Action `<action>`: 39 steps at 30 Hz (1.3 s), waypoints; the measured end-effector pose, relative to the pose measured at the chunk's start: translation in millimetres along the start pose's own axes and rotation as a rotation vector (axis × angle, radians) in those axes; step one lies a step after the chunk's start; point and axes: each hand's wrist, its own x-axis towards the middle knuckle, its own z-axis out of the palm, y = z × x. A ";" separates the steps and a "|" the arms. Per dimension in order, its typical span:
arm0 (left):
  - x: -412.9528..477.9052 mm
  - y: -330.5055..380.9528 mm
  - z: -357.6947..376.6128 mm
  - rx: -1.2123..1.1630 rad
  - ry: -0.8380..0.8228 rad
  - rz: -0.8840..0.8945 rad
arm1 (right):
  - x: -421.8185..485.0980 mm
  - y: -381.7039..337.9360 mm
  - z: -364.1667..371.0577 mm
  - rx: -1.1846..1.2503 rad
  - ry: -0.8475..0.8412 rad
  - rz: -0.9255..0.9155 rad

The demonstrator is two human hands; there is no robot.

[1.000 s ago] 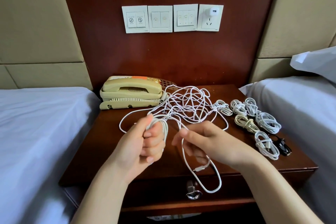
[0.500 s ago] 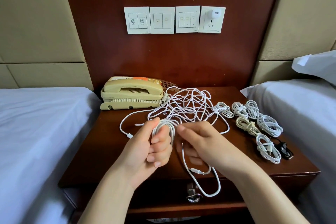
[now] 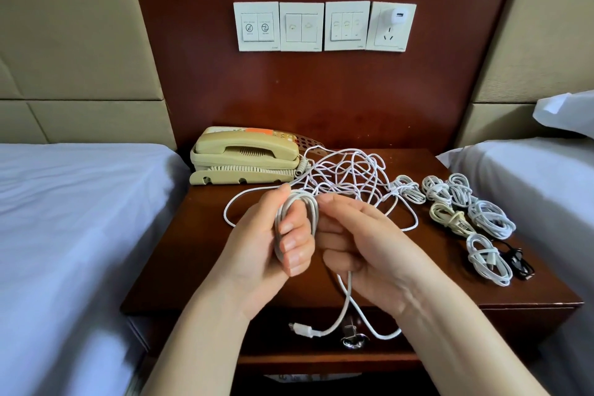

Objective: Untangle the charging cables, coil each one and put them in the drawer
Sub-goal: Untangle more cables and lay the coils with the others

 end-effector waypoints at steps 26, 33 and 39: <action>15.3 -23.0 -6.3 0.343 0.402 -0.062 | 12.7 35.4 -20.9 -1.073 0.201 -0.541; 17.8 -32.3 -2.8 0.325 0.474 -0.001 | 14.5 37.9 -25.7 -1.069 0.242 -0.569; 15.4 -34.3 4.9 0.429 0.543 0.215 | 19.2 39.4 -24.4 -0.925 0.466 -0.666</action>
